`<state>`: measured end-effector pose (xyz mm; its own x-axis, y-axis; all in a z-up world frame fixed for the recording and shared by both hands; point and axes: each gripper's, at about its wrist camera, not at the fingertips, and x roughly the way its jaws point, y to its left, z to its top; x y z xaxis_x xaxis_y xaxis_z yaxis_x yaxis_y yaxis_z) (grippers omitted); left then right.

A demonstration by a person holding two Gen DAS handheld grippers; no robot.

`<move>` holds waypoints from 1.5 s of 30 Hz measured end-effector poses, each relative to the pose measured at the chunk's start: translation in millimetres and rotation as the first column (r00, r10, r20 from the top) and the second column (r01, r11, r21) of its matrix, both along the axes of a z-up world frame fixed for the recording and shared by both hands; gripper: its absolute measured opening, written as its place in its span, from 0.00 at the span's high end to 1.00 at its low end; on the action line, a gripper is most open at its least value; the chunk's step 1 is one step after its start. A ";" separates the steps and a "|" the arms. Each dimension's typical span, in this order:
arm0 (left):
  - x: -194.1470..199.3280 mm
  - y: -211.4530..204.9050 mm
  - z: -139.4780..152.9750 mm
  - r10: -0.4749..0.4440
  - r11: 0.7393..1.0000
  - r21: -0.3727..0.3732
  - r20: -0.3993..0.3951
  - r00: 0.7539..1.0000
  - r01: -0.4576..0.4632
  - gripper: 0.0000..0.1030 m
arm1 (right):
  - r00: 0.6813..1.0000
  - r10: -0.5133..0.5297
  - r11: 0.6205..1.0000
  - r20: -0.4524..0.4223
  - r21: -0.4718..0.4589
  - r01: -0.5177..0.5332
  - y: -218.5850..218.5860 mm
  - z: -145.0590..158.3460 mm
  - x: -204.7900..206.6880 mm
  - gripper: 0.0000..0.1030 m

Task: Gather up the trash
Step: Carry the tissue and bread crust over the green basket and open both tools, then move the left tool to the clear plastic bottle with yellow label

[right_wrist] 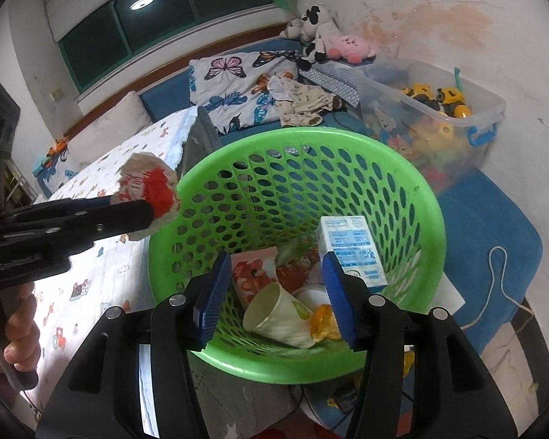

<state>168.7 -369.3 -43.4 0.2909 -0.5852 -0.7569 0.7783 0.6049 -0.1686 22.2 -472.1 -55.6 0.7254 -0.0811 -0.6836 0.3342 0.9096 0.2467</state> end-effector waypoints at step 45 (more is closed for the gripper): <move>103.3 261.1 9.7 0.330 0.919 0.148 0.218 0.919 -0.365 0.26 | 0.954 0.299 0.954 0.026 -0.042 -0.297 133.4 40.0 70.8 0.37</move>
<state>271.9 -108.2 -33.7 0.5955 -0.2786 -0.7535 0.5196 0.8489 0.0967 93.0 -338.7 -15.6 0.7417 0.1174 -0.6603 0.0391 0.9753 0.2172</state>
